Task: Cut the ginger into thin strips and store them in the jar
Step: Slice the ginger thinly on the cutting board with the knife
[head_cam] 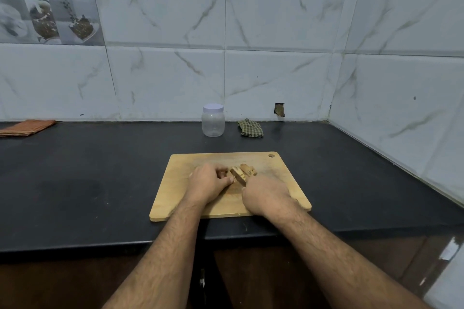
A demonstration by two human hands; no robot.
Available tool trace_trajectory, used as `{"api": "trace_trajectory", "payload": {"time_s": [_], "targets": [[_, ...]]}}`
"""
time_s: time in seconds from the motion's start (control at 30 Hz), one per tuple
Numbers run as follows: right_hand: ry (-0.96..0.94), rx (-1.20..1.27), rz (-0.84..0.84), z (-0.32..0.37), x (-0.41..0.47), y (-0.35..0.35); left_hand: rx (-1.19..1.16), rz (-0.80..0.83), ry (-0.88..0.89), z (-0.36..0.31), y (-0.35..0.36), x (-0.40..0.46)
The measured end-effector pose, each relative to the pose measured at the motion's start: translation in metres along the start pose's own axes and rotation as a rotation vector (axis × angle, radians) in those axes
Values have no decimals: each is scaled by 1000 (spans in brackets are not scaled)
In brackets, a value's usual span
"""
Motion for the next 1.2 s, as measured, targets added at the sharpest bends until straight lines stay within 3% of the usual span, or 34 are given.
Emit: {"api": "trace_trajectory", "payload": {"time_s": [0.63,1.2], "targets": [[-17,40,16,2,6,-5,25,25,15,1,2,2],[-33,47,28,4,-4,-7,-155,11,-26,-1,-6,-5]]}}
Point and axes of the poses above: each hand's wrist, its own x-axis towards the middle knuckle, its own y-axis out of the palm, z = x × y, the point moved 9 cm from there along x, towards the middle knuckle, and after that the axes turned 13 degrees about -x, right-handed, at the moved point
